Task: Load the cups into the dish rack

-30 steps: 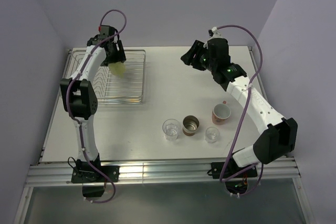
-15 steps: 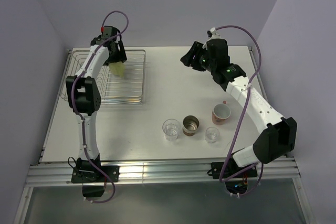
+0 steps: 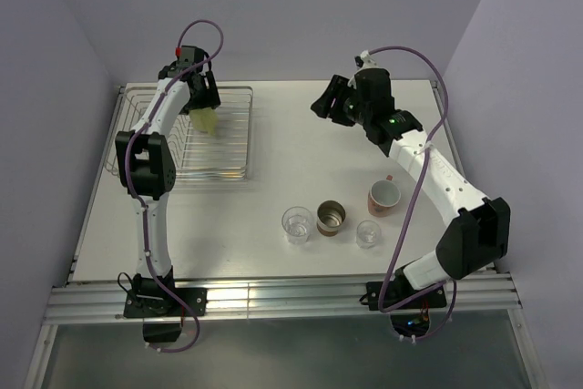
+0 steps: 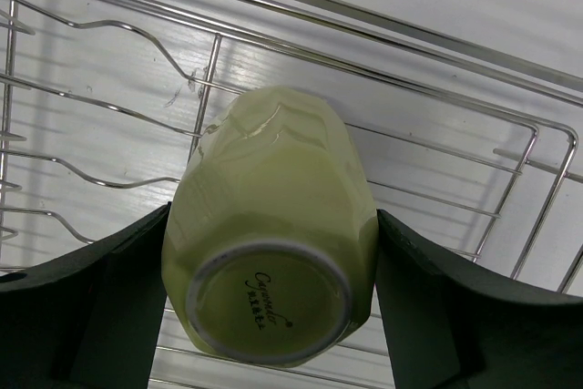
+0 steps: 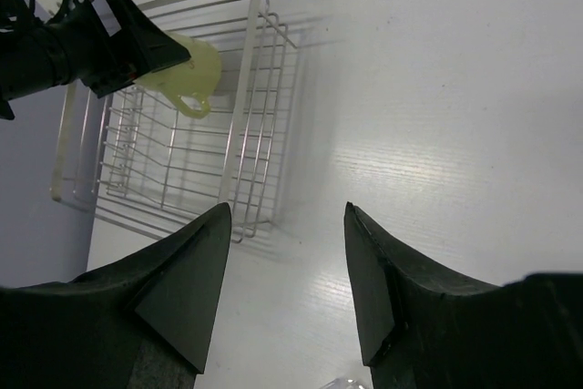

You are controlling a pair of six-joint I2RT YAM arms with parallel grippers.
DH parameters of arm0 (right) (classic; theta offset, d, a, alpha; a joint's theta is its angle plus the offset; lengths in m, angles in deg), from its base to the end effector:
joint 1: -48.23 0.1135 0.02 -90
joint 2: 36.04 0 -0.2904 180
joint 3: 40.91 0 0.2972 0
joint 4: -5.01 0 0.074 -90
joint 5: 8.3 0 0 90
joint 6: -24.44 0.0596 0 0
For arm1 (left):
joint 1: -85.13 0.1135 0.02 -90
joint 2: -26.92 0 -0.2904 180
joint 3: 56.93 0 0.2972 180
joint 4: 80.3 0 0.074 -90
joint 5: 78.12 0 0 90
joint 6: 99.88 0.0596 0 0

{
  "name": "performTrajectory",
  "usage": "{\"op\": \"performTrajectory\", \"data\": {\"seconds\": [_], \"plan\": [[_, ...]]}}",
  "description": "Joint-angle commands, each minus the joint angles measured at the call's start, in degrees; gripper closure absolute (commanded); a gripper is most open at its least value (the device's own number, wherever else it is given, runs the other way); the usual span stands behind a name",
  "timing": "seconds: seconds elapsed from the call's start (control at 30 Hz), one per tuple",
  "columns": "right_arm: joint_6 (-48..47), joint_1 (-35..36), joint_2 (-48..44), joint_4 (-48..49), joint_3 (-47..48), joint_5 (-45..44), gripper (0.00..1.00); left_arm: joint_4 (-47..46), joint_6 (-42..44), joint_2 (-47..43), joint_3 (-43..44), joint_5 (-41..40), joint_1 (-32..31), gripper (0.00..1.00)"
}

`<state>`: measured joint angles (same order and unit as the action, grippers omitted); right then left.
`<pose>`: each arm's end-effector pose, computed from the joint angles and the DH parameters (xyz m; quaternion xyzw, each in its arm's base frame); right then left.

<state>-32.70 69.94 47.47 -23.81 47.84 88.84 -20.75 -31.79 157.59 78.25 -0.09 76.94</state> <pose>0.3737 0.1568 0.3759 0.0472 0.8344 0.2969 0.4619 0.5772 -0.0706 0.2487 -0.1444 0.9381 0.0185 0.3143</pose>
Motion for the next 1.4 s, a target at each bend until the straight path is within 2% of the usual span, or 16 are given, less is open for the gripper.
{"op": "performTrajectory", "data": {"seconds": [0.0,0.17,0.53,0.57,0.93,1.1,1.13,1.37], "plan": [[-1.3,-0.1,0.1,-0.1,0.9,0.0,0.39,-3.3,-0.4,-0.8,1.3,-2.2,-0.1,0.35],[-1.7,0.0,0.3,-0.7,1.1,-0.1,0.37,-4.0,-0.6,-0.9,0.8,-2.3,0.0,0.26],[-2.1,0.3,0.4,-1.4,1.8,-0.3,0.32,-5.7,-0.1,-2.5,-1.1,-2.8,0.0,0.16],[-2.1,0.3,0.4,-1.4,1.7,-0.4,0.32,-5.7,-0.1,-2.6,-1.2,-2.9,0.0,0.06],[-2.5,0.8,-0.4,-1.6,0.9,-1.2,0.3,-7.9,-0.3,-5.9,-3.1,-2.6,-0.1,0.05],[-3.2,1.1,-1.0,-2.6,1.5,-2.0,0.3,-8.0,-0.7,-10.0,-3.0,-3.0,-0.2,0.04],[-3.3,1.1,-1.1,-3.0,1.6,-2.6,0.3,-7.9,-0.9,-10.5,-3.0,-3.1,-0.2,0.01],[-5.3,1.3,-3.4,-6.4,1.9,-5.9,0.3,-5.4,-2.3,-17.2,-3.7,-6.0,-0.6,0.01]]}}
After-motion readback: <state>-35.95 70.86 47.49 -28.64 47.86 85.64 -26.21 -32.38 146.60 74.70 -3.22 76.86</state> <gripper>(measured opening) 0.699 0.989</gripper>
